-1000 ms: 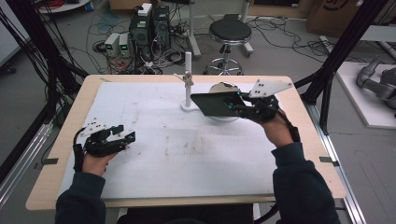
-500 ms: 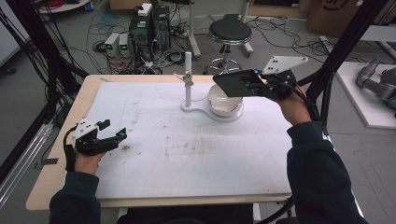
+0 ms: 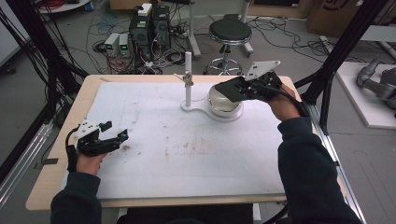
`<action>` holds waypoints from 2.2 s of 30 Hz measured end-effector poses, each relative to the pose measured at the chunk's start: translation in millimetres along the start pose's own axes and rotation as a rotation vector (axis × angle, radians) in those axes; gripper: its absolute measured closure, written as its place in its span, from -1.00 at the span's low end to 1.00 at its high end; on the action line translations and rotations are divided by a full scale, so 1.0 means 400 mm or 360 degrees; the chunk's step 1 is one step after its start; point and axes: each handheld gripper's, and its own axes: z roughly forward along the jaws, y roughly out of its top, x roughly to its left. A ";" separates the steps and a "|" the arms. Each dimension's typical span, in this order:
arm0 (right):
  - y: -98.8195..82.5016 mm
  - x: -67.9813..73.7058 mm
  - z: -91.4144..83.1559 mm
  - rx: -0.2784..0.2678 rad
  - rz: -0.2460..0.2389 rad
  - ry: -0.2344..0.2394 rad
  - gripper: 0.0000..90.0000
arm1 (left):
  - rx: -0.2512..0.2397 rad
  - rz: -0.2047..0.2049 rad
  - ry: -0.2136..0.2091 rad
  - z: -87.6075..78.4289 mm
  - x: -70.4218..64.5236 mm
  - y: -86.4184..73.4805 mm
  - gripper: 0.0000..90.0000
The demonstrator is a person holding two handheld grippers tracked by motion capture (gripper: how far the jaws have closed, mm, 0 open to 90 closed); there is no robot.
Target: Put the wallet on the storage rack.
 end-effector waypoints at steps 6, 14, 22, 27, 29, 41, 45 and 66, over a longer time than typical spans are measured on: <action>0.008 0.014 0.047 0.0132 -0.0044 -0.0030 0.63 | 0.0009 -0.0009 -0.0020 0.004 -0.004 -0.002 -0.46; 0.009 0.012 0.110 0.0224 -0.0010 -0.0030 0.62 | -0.0010 -0.0068 -0.0052 0.003 -0.002 -0.006 -0.46; 0.009 0.034 0.169 0.0228 -0.0002 0.0036 0.61 | -0.0003 -0.0072 -0.0055 0.004 -0.004 -0.008 -0.46; 0.013 0.049 0.181 0.0202 0.0035 0.0096 0.51 | 0.0000 -0.0073 -0.0056 0.005 -0.004 -0.008 -0.46; 0.010 0.052 0.186 0.0206 0.0101 0.0135 0.31 | 0.0000 -0.0074 -0.0057 0.005 -0.005 -0.008 -0.46; -0.035 0.084 0.201 0.0048 0.0364 0.0230 0.03 | 0.0009 -0.0077 -0.0053 0.006 -0.005 -0.010 -0.46; -0.035 0.102 0.206 0.0089 0.0333 0.0246 -0.05 | 0.0018 -0.0064 -0.0052 0.008 -0.007 -0.009 -0.46; -0.039 0.134 0.193 0.0102 0.0274 0.0363 -0.26 | 0.0021 -0.0083 -0.0040 0.003 -0.001 -0.011 -0.45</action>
